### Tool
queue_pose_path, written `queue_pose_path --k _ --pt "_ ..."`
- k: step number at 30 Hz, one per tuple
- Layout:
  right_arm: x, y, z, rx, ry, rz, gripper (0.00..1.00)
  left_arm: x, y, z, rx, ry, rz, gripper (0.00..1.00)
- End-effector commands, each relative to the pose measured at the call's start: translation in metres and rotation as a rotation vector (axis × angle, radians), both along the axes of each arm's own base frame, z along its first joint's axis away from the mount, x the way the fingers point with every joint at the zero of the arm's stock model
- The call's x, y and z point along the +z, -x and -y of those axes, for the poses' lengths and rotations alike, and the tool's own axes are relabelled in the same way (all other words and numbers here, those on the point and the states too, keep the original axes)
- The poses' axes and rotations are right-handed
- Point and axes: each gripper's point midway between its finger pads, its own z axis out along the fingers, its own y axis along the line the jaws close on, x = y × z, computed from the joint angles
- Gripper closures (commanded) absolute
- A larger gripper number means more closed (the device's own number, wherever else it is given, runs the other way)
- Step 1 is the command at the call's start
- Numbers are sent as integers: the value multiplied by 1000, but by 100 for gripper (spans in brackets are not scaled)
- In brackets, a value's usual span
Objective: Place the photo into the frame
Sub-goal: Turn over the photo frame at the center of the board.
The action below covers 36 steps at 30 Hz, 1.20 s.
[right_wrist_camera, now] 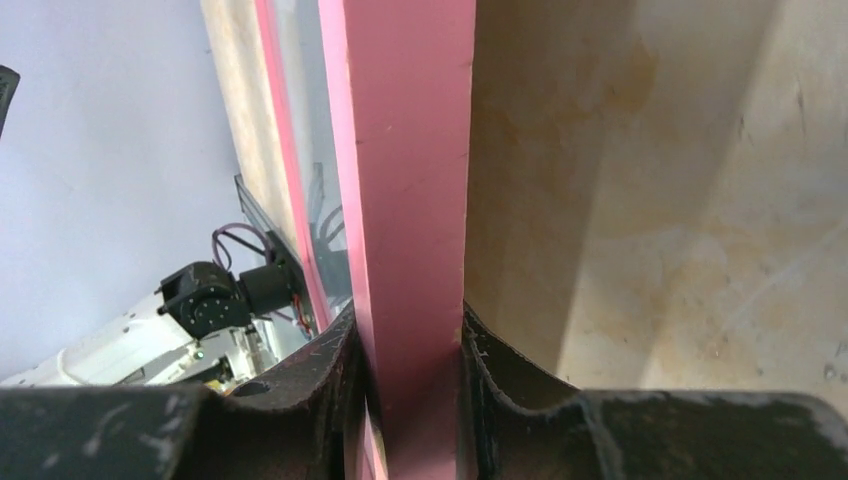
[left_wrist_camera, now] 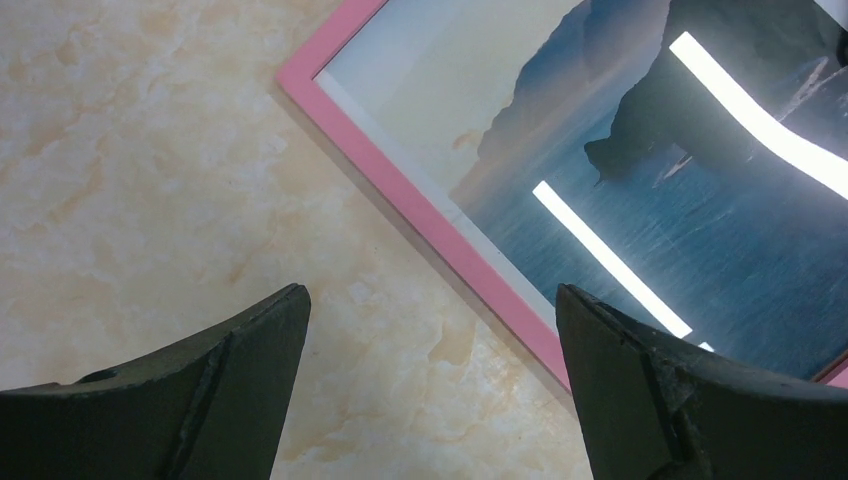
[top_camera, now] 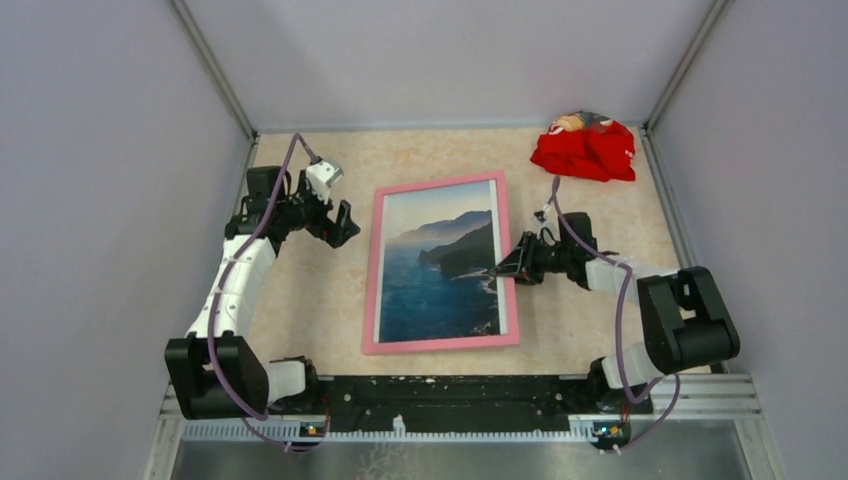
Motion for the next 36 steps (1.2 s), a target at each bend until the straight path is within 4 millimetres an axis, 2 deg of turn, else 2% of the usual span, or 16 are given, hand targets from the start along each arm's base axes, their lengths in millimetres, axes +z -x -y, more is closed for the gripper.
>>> queue_pose_path --k 1,2,3,4,5,12,16,19,21,23,27,29,31,32,33,36 --pt "-6 -10 4 -122 6 50 77 -11 -9 -7 1 -5 37 1" --pt "-7 -9 3 -118 4 51 70 -14 -10 -9 6 -8 39 1" --pt "-8 -9 2 -109 3 50 30 -17 -12 -12 14 -12 35 1" --pt "-9 -8 1 -101 4 50 5 -18 -13 -15 22 -13 32 1" --pt "-10 -7 2 -92 12 46 2 -19 -14 -17 26 -17 22 1" --pt "-18 -11 21 -84 191 47 1 -27 -13 -27 42 -11 -9 1" --pt "-33 -13 64 -158 480 1 1 -36 -16 -35 67 -9 -29 1" --pt "-27 -15 90 -224 629 21 1 -42 -21 -45 105 -10 -33 1" --pt "-18 -17 97 -254 659 44 1 -46 -23 -49 125 -17 -40 1" --pt "1 -24 103 -301 666 113 1 -51 -25 -50 140 -8 -39 1" --pt "58 -46 111 -417 633 345 1 -65 -28 -48 197 52 -47 1" --pt "88 -55 128 -535 655 459 1 -76 -33 -51 274 95 -61 1" --pt "107 -59 153 -701 686 534 1 -82 -43 -57 335 116 -25 1" --pt "103 -59 164 -765 705 575 1 -84 -48 -60 359 121 1 1" --pt "110 -63 172 -802 717 673 1 -83 -55 -63 379 129 41 1" --pt "108 -58 200 -966 756 821 1 -91 -55 -65 427 163 69 1"
